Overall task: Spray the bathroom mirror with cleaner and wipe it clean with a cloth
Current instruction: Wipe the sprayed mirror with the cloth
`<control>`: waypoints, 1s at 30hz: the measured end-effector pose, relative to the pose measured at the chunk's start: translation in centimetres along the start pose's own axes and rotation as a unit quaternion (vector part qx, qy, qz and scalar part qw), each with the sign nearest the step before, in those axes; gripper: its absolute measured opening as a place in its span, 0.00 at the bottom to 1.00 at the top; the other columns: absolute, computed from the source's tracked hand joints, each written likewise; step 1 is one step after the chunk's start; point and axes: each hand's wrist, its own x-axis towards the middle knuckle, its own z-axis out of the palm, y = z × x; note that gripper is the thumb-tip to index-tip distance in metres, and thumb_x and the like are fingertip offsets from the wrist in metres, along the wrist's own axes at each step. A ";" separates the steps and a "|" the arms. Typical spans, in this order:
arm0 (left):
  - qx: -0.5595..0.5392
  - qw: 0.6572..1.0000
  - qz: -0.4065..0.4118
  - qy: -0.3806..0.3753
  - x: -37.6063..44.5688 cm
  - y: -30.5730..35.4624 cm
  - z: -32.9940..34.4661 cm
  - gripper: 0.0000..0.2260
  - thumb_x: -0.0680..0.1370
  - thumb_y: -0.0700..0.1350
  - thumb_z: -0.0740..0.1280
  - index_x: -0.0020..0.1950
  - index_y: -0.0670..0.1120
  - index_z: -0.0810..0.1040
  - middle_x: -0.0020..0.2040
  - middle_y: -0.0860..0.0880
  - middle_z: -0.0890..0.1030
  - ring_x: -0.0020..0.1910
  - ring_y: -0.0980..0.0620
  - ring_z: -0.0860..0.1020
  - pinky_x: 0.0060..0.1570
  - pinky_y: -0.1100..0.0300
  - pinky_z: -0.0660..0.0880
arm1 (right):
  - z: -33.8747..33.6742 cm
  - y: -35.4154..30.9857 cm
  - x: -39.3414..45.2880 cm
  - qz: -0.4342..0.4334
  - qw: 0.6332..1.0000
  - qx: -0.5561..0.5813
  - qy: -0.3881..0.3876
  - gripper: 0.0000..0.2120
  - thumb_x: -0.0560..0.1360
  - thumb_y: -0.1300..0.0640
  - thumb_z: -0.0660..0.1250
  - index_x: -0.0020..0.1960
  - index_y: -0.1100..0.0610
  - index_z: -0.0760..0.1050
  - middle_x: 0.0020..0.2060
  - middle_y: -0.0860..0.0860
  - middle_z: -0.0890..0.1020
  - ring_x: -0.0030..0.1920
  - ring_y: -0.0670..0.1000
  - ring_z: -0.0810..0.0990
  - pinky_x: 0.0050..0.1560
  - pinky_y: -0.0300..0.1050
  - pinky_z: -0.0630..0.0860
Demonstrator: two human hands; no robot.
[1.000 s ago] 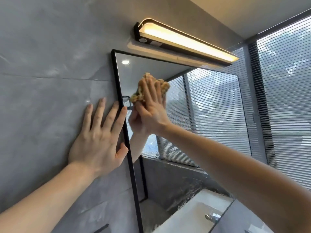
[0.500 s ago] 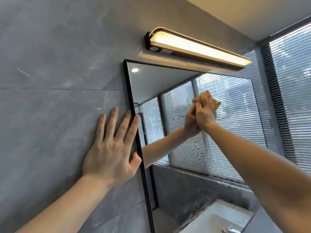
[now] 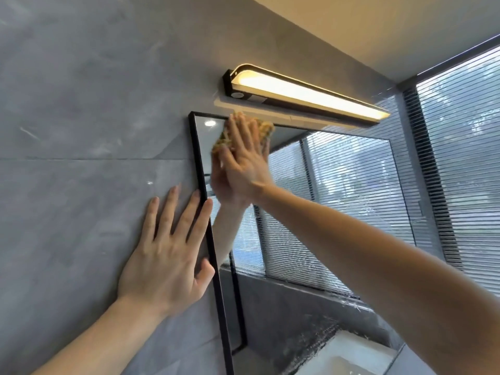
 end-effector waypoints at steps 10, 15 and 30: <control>0.005 1.000 0.002 0.002 0.0 0.0 0.2 0.42 0.74 0.58 0.58 0.85 0.40 0.55 0.84 0.37 0.59 0.84 0.30 0.53 0.80 0.29 0.53 | -0.7 4.9 0.8 -0.043 0.999 -0.014 0.016 0.31 0.85 0.44 0.49 0.87 0.45 0.49 0.87 0.44 0.48 0.86 0.47 0.39 0.84 0.54 0.33; 0.008 1.000 0.001 0.001 0.0 0.0 0.3 0.43 0.74 0.59 0.57 0.86 0.40 0.55 0.84 0.37 0.60 0.83 0.30 0.54 0.79 0.29 0.53 | -3.1 13.0 2.2 0.117 0.991 0.012 0.062 0.33 0.84 0.47 0.52 0.87 0.50 0.50 0.87 0.49 0.48 0.86 0.50 0.43 0.82 0.45 0.31; 0.018 1.000 0.002 0.004 0.1 0.0 0.6 0.45 0.74 0.61 0.57 0.86 0.41 0.52 0.84 0.36 0.58 0.84 0.30 0.52 0.79 0.28 0.54 | -3.9 20.3 -3.8 0.338 0.938 0.028 0.068 0.32 0.87 0.45 0.52 0.87 0.52 0.47 0.86 0.54 0.49 0.86 0.56 0.45 0.85 0.58 0.39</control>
